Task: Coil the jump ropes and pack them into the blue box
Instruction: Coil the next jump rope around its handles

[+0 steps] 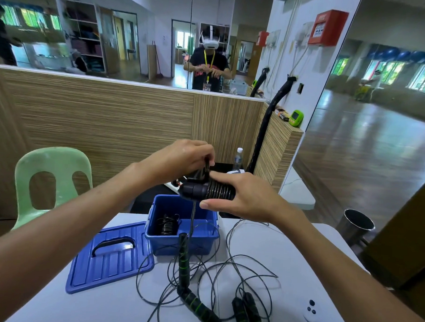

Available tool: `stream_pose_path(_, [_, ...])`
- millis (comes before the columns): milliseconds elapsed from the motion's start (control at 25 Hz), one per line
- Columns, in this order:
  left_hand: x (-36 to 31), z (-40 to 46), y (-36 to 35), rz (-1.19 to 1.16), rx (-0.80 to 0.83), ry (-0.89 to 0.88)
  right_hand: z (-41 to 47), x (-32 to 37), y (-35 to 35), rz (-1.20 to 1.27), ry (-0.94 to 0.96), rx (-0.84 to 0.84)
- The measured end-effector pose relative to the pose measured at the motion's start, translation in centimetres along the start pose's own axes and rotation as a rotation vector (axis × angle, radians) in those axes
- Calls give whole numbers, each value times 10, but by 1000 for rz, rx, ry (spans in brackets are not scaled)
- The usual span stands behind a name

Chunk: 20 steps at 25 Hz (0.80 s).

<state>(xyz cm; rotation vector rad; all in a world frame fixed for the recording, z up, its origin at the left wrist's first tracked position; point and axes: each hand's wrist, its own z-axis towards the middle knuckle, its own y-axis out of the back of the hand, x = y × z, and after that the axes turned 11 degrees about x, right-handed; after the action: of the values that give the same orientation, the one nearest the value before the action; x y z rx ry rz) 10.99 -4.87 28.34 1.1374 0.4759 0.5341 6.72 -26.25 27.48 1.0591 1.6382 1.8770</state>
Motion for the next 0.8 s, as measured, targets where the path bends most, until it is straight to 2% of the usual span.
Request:
stream_pose_path(80, [1,0,-7,-77,5,31,0,2,0,55,5,27])
stream_pose_path(280, [-4,14,19,-245,-118,89,2,5,17,350,61,-2])
stream_pose_path(440, [-8,13,29,-214,-137,65,6,10,28,175,71,-28])
stream_pose_path(560, [-5,12,32,-244,-189,89,11,8,28,222,105,-48])
stream_pose_path(680, [-6,2,23,-155,-57,65,10,4,12,111,102,41])
stream_pose_path(800, [-4,0,21,-137,-134,83,12,-2,17,195,115,21])
